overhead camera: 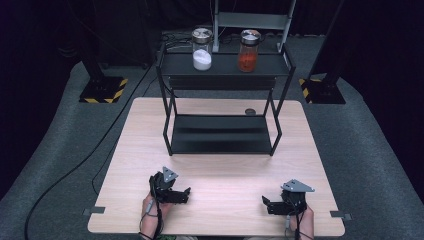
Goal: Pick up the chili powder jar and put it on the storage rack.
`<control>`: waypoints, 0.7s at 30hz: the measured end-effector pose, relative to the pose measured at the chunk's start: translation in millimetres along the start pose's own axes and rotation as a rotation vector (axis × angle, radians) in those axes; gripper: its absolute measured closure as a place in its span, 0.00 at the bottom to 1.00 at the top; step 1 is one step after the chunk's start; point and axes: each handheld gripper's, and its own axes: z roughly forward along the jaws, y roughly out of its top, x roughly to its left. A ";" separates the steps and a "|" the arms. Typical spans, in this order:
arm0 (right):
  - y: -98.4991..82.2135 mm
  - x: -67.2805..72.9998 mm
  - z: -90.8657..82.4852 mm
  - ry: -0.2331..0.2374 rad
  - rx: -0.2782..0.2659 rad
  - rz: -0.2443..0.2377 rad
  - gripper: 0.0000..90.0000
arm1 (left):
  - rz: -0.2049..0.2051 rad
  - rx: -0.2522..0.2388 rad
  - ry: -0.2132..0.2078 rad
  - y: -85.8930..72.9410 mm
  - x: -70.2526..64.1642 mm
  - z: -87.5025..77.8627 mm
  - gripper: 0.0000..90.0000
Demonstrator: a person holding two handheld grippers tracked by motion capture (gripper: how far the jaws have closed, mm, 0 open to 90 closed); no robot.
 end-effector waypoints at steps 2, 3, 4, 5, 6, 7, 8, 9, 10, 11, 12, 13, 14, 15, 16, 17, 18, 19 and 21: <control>-0.4 -1.1 0.2 0.007 -0.003 0.004 0.00 | 0.000 0.000 0.000 0.0 -0.1 0.1 0.00; 0.6 -1.8 1.5 0.012 0.004 0.007 0.00 | 0.000 -0.001 0.001 0.1 -0.2 0.2 0.00; 1.2 -1.1 1.8 0.009 0.007 0.005 0.00 | -0.001 -0.001 0.001 0.2 -0.2 0.4 0.00; 0.3 -1.2 1.7 0.009 0.001 0.006 0.00 | -0.001 0.000 0.002 0.5 -0.4 0.5 0.00; 0.0 -2.3 1.5 0.012 0.000 0.016 0.00 | -0.002 0.000 0.002 0.5 -0.6 0.7 0.00; 0.2 -2.6 1.7 0.013 0.001 0.019 0.00 | -0.002 0.000 0.002 0.6 -0.5 0.7 0.00; 0.4 -2.5 1.7 0.012 0.002 0.019 0.00 | -0.002 0.000 0.002 0.5 -0.6 0.7 0.00; 0.4 -1.4 1.8 0.009 0.002 0.012 0.00 | -0.002 0.000 0.002 0.5 -0.6 0.7 0.00; 1.2 -0.5 2.2 0.007 0.006 0.005 0.00 | -0.002 0.000 0.002 0.5 -0.6 0.6 0.00; 2.6 0.3 2.8 0.004 0.014 0.002 0.00 | -0.002 0.000 0.002 0.5 -0.6 0.7 0.00; 4.0 0.9 3.7 0.002 0.022 -0.001 0.00 | 0.001 0.000 0.003 0.4 -0.5 0.7 0.00; 5.0 1.3 4.5 0.003 0.027 -0.004 0.00 | 0.001 0.000 0.003 0.5 -0.5 0.7 0.00; 5.8 1.7 4.8 0.002 0.032 -0.007 0.00 | 0.001 0.000 0.003 0.5 -0.5 0.7 0.00; 5.8 2.5 4.9 0.000 0.032 -0.008 0.00 | 0.001 0.000 0.003 0.4 -0.6 0.7 0.00; 5.4 2.9 4.6 -0.002 0.030 -0.009 0.00 | 0.001 -0.001 0.003 0.4 -0.7 0.7 0.00; 5.2 2.8 4.5 -0.003 0.029 -0.008 0.00 | 0.001 -0.001 0.003 0.4 -0.7 0.7 0.00; 5.2 2.8 4.5 -0.003 0.029 -0.008 0.00 | 0.001 -0.001 0.003 0.4 -0.7 0.7 0.00; 4.6 1.7 4.3 0.001 0.025 -0.003 0.00 | 0.002 -0.001 0.004 0.4 -0.7 0.6 0.00; 4.4 2.4 4.2 -0.003 0.024 -0.004 0.00 | 0.002 -0.001 0.004 0.4 -0.8 0.6 0.00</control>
